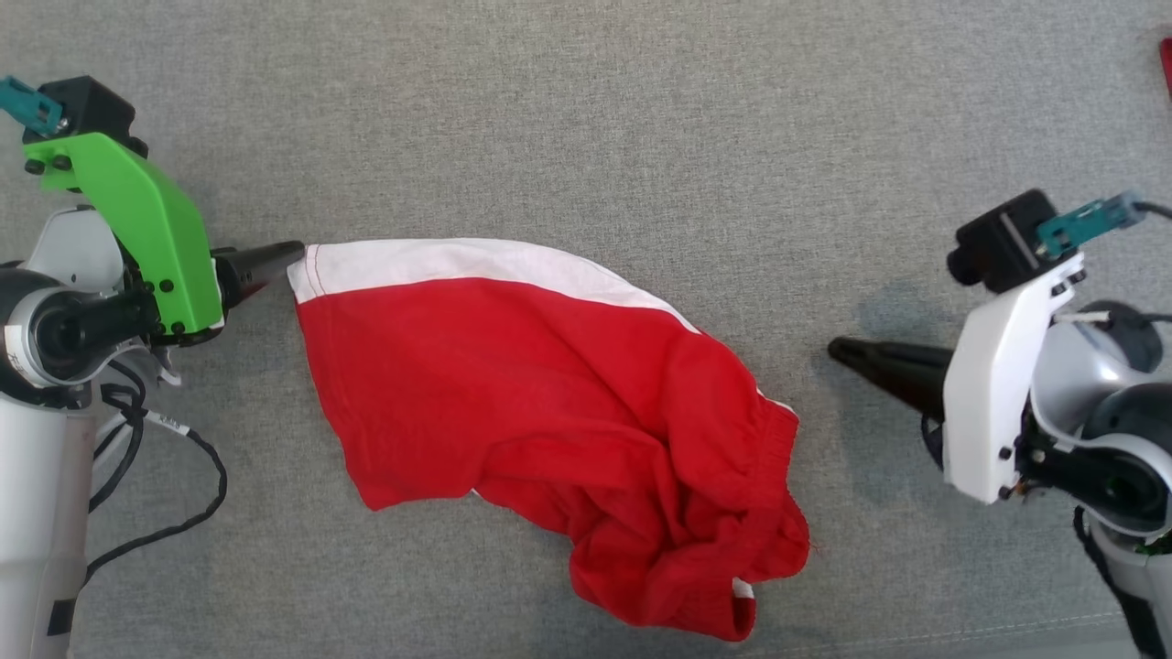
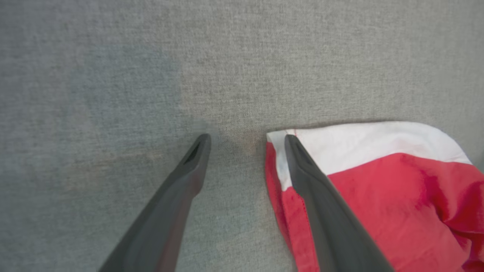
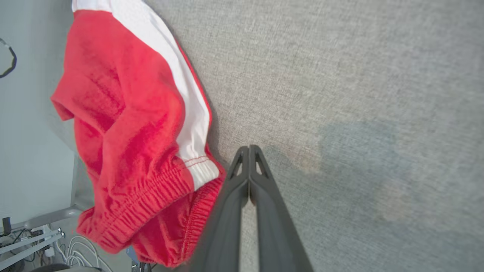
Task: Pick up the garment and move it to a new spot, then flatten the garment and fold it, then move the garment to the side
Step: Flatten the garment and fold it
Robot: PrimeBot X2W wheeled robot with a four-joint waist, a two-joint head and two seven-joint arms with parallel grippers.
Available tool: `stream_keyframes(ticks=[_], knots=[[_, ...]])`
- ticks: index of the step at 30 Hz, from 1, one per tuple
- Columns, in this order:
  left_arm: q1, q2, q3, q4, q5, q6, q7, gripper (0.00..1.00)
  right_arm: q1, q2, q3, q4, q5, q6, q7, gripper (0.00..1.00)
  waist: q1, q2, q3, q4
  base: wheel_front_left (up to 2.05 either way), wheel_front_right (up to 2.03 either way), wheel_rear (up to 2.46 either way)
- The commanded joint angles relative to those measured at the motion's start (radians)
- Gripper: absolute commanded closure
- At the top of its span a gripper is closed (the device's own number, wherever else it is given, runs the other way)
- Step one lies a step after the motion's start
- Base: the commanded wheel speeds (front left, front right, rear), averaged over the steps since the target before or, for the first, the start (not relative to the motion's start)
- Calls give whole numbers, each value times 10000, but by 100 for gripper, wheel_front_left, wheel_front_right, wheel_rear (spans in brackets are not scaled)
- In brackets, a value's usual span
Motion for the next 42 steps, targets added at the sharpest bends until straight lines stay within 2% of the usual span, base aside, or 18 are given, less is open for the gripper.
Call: stream_keyframes(ticks=[1, 7, 10, 11, 13, 14, 19, 24, 30, 34, 42], knots=[[155, 36, 38, -25, -42, -34, 8, 0, -180, -142, -46, 19, -70, 6, -91, 100, -1, 0, -37, -21, 0, 0, 0], [313, 164, 192, -12, -88, 61, -159, 0, -524, -431, -276, 189, -64, 6, -246, 100, -1, 0, -95, -50, 0, 0, 0], [375, 224, 237, 44, -147, 51, -148, 0, -240, -322, -311, 191, 56, 5, -51, 100, -1, 0, -131, -51, 0, 0, 0], [389, 223, 248, 49, -169, 60, -149, 0, -146, -212, -384, 191, 65, 6, 8, 97, -1, 0, -143, -47, 0, 0, 0], [464, 209, 244, 72, -247, 49, -83, 0, 115, -35, -366, 99, 274, 6, 285, 29, -1, 0, -189, -41, 0, 0, 0], [511, 210, 236, 75, -297, 32, -15, 0, 233, 37, -390, 8, 395, 6, 459, 0, -1, 0, -210, -45, 0, 0, 0], [586, 248, 259, -44, -462, 78, 156, 0, 811, 143, -474, -726, 858, 6, 1486, 0, -1, 0, -305, -81, 0, 0, 0], [353, 275, 334, -17, -498, 219, 241, 0, 1076, 268, -99, -1139, 703, 6, 2170, 0, -1, 0, -220, -162, 0, 0, 0], [243, 180, 201, -97, -522, 294, 383, 0, 821, 384, 359, -926, 495, 6, 1984, 0, -1, 0, 37, -163, 0, 0, 0], [183, 127, 121, -247, -691, 224, 663, 0, 678, 269, 462, -784, 423, 6, 1798, 0, -1, 0, 98, -130, 0, 0, 0], [362, 82, 139, -525, -902, 359, 797, 0, 490, 193, 608, -648, 461, 6, 1527, 0, -1, 0, 285, -229, 0, 0, 0]])
